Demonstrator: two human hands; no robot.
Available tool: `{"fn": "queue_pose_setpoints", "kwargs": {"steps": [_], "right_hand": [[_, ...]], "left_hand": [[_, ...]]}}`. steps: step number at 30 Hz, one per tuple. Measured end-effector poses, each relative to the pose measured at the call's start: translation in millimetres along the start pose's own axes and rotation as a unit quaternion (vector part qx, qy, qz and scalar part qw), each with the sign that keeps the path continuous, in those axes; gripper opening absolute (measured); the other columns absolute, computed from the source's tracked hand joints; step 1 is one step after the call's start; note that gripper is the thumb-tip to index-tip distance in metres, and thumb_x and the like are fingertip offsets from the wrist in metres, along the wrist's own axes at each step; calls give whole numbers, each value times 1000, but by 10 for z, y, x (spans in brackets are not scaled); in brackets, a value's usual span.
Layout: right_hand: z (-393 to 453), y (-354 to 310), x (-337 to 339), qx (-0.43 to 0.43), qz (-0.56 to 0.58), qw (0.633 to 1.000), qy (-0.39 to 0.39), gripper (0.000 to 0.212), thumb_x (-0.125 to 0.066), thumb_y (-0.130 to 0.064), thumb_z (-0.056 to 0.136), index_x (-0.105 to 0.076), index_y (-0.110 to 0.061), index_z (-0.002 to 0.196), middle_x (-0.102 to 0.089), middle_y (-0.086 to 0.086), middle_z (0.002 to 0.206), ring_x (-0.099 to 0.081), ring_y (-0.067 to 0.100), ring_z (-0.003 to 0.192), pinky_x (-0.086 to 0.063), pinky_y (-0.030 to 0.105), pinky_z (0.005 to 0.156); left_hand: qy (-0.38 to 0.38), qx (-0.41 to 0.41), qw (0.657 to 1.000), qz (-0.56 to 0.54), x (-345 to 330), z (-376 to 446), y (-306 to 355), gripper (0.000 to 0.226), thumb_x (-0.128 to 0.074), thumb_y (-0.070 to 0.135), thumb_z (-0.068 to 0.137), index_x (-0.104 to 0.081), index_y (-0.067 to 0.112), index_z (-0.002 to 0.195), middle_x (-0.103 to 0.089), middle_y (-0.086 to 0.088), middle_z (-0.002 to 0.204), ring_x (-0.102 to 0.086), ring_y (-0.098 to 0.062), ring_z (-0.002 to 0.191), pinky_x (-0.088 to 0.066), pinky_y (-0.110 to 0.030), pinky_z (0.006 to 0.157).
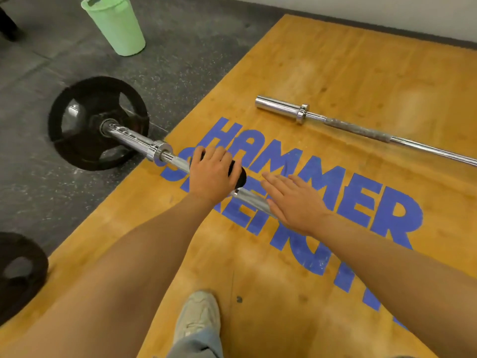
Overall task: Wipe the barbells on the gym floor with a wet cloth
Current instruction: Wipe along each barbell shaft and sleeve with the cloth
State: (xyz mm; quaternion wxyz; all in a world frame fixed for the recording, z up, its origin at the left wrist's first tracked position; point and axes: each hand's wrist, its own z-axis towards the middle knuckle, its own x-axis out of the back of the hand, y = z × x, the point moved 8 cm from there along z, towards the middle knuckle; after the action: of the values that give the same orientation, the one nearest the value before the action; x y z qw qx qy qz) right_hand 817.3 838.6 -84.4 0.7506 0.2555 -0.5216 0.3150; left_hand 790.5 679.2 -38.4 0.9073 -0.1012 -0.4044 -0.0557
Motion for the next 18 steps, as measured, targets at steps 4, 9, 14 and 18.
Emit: {"fn": "queue_pose_setpoints", "kwargs": {"steps": [4, 9, 14, 18], "right_hand": [[131, -29, -234, -73, 18, 997, -8, 60, -24, -38, 103, -69, -2, 119, -65, 15, 129, -70, 30, 100, -59, 42, 80], [223, -187, -586, -132, 33, 989, -48, 57, -30, -37, 100, -71, -1, 117, -67, 16, 125, -72, 29, 97, -60, 43, 75], [186, -171, -608, -164, 26, 985, -38, 67, -18, -45, 106, -68, -3, 123, -66, 13, 129, -69, 29, 106, -59, 44, 82], [181, -174, -626, -175, 27, 982, -61, 59, -29, -44, 102, -68, -4, 120, -70, 13, 121, -71, 29, 100, -61, 43, 71]], "left_hand": [[-90, 214, 973, 11, -271, -183, -254, 43, -43, 32, 97, -65, 7, 69, -59, -6, 68, -55, -28, 71, -46, -46, 82], [-150, 233, 961, -13, -448, -438, 33, 41, -39, 35, 96, -65, 8, 80, -62, -7, 88, -57, -28, 86, -31, -40, 85], [-180, 229, 955, -63, -677, -586, 52, 35, -40, 31, 95, -67, 10, 95, -64, -10, 117, -52, -28, 118, -29, -47, 102], [-196, 239, 946, -95, -746, -585, 46, 39, -38, 28, 94, -70, 8, 106, -63, -13, 125, -56, -33, 121, -25, -48, 108]]}}
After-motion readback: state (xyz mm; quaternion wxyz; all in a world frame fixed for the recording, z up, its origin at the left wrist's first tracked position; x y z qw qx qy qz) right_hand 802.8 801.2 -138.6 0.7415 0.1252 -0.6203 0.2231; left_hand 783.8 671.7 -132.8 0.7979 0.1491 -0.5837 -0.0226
